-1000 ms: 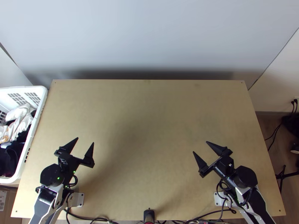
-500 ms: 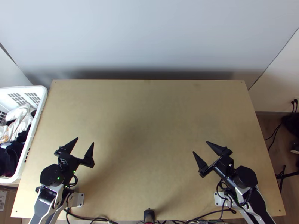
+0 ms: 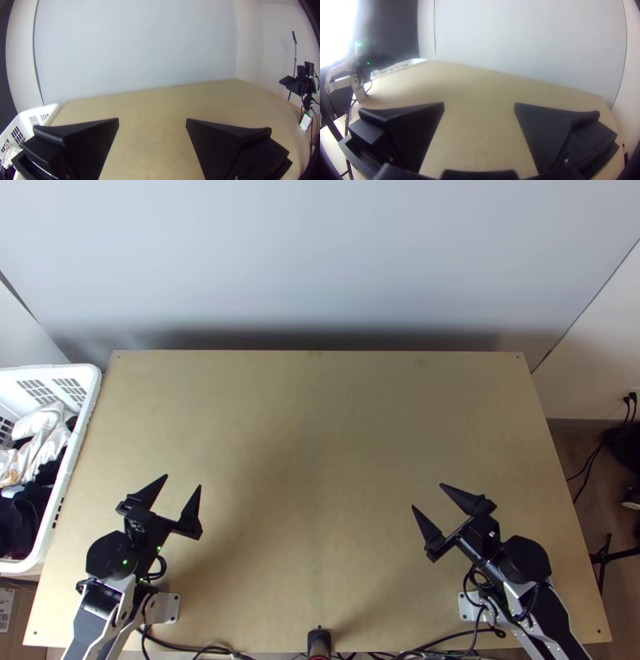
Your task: Fold the t-shirt
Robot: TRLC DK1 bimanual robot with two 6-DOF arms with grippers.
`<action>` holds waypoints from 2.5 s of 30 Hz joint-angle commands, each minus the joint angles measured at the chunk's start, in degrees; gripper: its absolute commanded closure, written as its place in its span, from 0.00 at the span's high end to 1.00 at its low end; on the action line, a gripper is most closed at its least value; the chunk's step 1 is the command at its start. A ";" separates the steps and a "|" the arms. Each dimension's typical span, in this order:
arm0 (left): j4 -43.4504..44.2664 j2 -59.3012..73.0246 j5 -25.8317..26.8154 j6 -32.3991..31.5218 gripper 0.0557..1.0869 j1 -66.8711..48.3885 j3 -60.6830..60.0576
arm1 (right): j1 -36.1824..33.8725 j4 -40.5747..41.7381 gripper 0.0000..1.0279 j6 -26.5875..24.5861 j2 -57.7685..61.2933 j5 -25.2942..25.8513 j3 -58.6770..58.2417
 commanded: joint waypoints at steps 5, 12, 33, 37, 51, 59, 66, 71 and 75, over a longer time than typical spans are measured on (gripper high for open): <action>0.01 0.01 0.01 0.02 0.95 0.01 0.01 | -3.53 1.68 0.95 -0.60 0.03 3.72 0.11; 0.01 0.01 0.01 0.02 0.95 0.01 0.01 | -8.37 7.22 0.95 -1.22 0.12 6.01 2.92; -0.16 0.01 0.72 -5.26 0.95 -1.58 0.01 | -19.44 -28.20 0.95 20.32 47.32 8.64 46.34; -0.16 0.01 0.72 -5.26 0.95 -1.49 0.01 | -19.44 -35.32 0.95 17.68 52.68 6.27 48.80; -0.25 0.10 0.54 -11.32 0.95 -3.86 0.01 | -22.34 -46.92 0.95 17.42 60.68 6.27 60.14; 2.74 -0.08 -9.04 -6.93 0.95 -2.63 0.28 | -23.31 -50.97 0.95 8.19 58.74 2.67 61.10; 1.86 1.42 -12.56 -11.94 0.95 5.81 4.06 | -23.04 -54.74 0.95 -0.69 57.69 -0.32 60.84; -6.49 19.52 -12.20 -13.87 0.95 13.45 21.63 | -22.69 -54.57 0.95 -0.87 57.69 -0.32 60.05; -8.86 31.65 -12.20 -15.72 0.95 18.64 33.15 | -22.69 -54.39 0.95 -0.87 57.51 -0.32 59.87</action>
